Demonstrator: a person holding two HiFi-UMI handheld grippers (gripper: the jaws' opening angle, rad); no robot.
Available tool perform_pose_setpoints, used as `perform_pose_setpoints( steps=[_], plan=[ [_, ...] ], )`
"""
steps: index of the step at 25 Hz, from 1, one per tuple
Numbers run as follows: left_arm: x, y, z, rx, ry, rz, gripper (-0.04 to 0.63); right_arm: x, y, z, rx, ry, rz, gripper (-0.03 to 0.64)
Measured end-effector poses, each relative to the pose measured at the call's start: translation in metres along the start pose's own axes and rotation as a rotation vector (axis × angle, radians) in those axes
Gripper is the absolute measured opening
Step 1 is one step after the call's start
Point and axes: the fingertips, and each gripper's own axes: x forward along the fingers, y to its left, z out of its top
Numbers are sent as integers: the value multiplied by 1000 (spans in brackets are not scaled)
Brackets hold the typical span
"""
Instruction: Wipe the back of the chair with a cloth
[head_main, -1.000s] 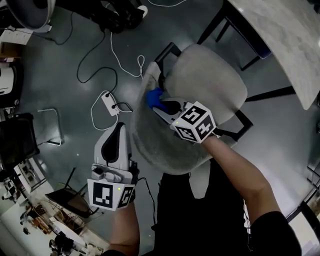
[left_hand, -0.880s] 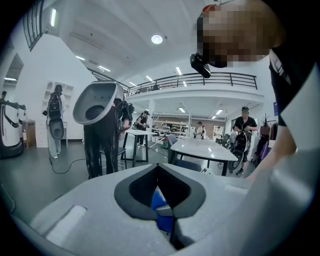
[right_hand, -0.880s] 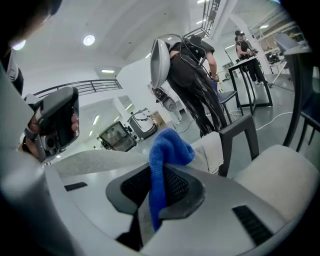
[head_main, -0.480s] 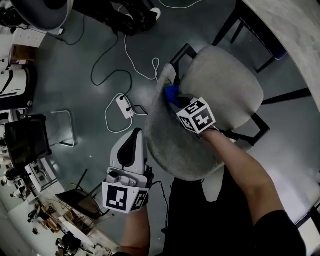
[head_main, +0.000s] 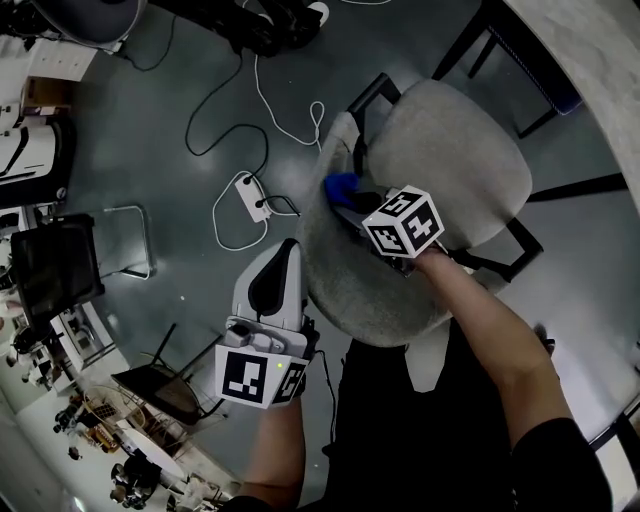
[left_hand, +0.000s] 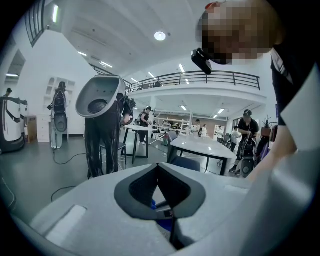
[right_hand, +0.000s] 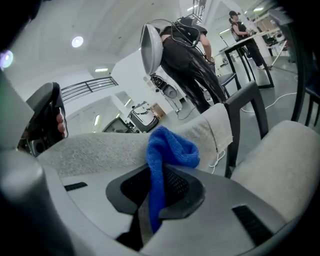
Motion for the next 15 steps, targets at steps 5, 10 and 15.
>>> perform_pose_setpoints(
  steps=[5, 10, 15],
  plan=[
    [-4, -8, 8, -9, 17, -9, 8, -16, 32, 7, 21, 2, 63, 58],
    [-14, -15, 14, -25, 32, -10, 8, -31, 61, 9, 36, 7, 83, 60],
    [-23, -17, 19, -42, 43, -14, 8, -45, 89, 14, 38, 9, 98, 60]
  ],
)
